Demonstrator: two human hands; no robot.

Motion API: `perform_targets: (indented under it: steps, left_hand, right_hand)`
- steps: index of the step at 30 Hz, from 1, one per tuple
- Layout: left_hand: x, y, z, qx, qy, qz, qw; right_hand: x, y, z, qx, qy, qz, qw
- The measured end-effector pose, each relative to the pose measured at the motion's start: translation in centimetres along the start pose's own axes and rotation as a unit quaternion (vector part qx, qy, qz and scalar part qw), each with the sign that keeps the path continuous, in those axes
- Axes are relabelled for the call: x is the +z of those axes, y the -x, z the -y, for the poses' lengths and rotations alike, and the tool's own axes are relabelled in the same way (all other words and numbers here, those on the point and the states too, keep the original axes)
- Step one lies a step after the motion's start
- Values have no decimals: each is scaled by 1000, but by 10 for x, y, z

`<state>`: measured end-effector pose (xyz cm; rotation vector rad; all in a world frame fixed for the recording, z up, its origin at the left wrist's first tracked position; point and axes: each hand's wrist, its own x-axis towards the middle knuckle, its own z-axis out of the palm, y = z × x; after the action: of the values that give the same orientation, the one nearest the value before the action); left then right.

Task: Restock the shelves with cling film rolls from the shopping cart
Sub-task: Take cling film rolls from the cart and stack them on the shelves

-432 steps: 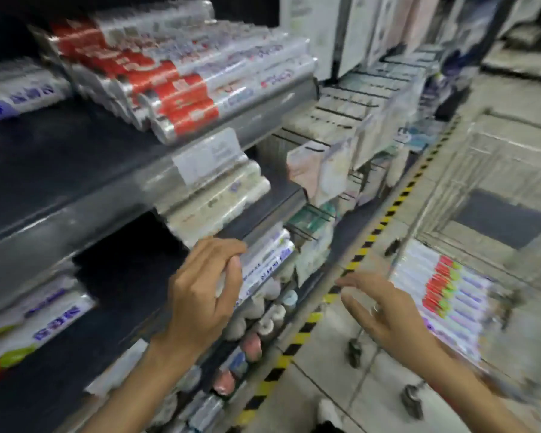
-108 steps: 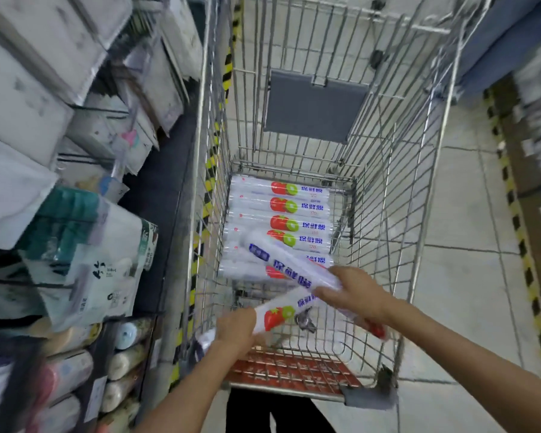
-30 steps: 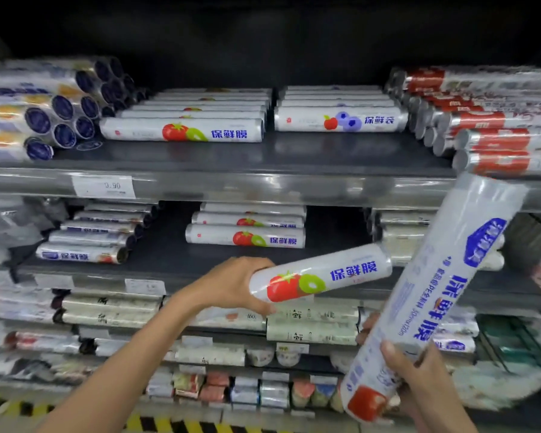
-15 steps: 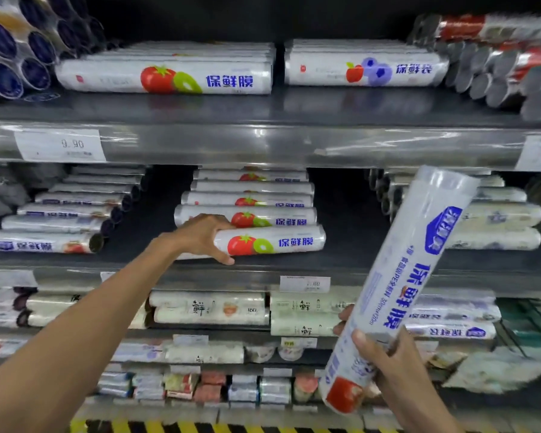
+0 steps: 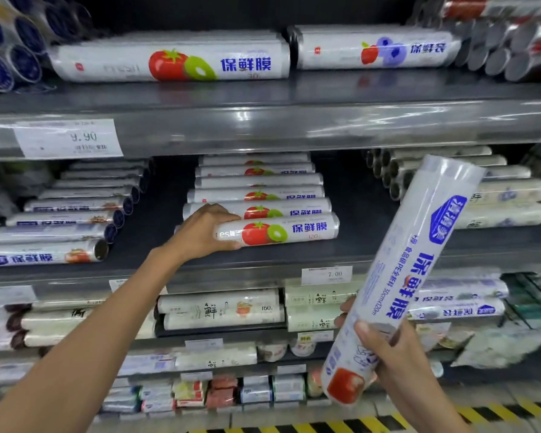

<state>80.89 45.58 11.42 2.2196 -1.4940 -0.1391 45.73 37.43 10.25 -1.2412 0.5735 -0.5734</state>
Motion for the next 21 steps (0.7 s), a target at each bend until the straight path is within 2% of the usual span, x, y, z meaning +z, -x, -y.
perform_targets:
  steps: [10, 21]
  left_hand:
    - [15, 1, -1, 11, -13, -91, 996]
    - [20, 9, -1, 26, 25, -169, 985]
  right_hand:
    - [5, -2, -8, 10, -13, -8, 1000]
    - [0, 0, -13, 45, -31, -18, 998]
